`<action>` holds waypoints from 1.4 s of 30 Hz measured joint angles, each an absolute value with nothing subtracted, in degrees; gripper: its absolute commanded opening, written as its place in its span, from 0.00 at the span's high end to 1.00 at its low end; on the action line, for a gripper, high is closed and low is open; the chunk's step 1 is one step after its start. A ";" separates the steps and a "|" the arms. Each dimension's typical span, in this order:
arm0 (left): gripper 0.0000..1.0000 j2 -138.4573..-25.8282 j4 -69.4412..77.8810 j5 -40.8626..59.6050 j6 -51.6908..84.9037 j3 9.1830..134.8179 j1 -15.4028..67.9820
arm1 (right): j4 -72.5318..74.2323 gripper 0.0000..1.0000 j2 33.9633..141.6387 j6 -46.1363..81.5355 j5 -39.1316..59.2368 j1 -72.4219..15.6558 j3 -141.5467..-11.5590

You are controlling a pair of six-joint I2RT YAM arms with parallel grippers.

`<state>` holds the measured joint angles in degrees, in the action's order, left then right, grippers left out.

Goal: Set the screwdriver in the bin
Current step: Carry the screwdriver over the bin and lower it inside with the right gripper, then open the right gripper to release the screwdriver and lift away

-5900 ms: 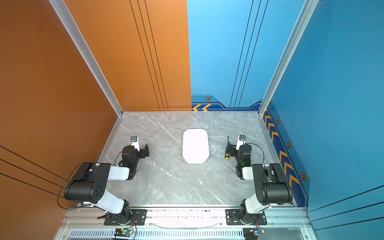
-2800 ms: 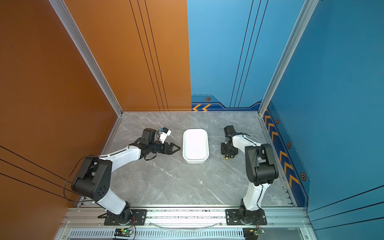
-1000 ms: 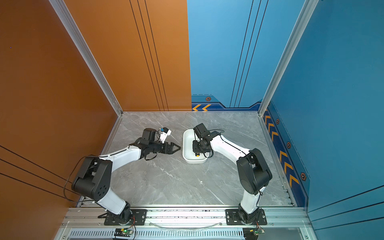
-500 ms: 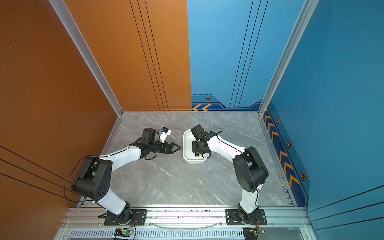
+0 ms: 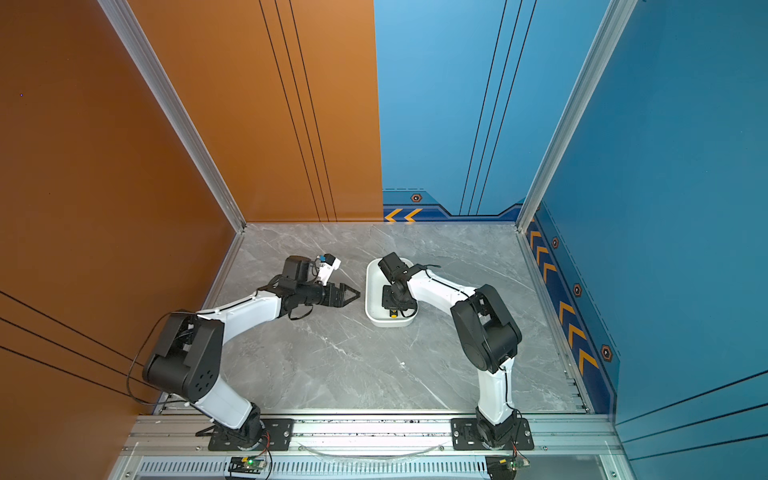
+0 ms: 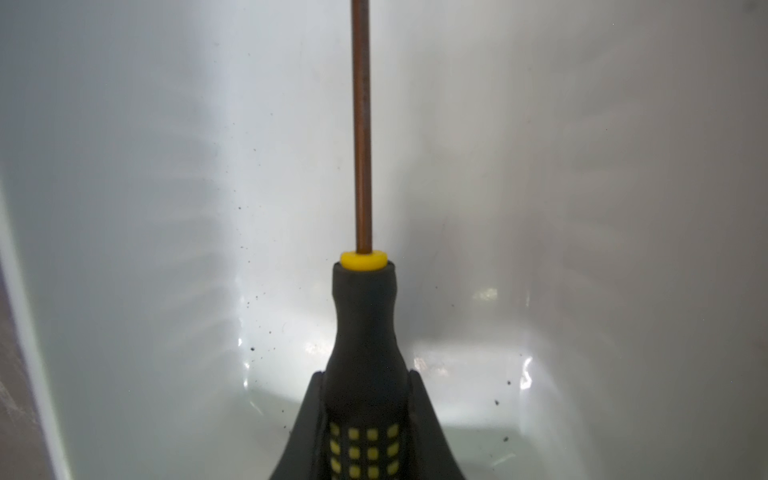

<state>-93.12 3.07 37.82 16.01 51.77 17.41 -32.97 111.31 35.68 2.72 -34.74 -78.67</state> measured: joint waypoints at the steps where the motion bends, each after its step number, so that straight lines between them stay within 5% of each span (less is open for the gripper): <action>1: 0.02 -93.12 3.05 37.85 16.01 51.77 17.30 | -32.97 1.00 111.79 35.68 2.72 -34.76 -78.91; 9: 0.02 -93.12 3.05 38.15 16.01 51.77 16.82 | -33.04 0.87 113.32 36.07 2.07 -35.18 -79.46; 13: 0.02 -93.12 3.05 38.61 16.01 51.77 16.78 | -33.08 0.66 113.67 36.18 1.23 -35.38 -79.92; 31: 0.02 -91.92 0.69 38.37 15.27 51.77 15.94 | -37.50 0.43 112.99 35.24 -0.43 -35.38 -85.36; 38: 0.02 -81.30 -1.80 26.50 12.56 49.47 14.33 | -39.62 0.32 97.38 27.53 -5.89 -32.34 -82.78; 42: 0.02 -70.76 0.64 17.76 11.79 44.05 9.67 | -33.65 0.30 82.89 18.26 -7.57 -22.52 -74.54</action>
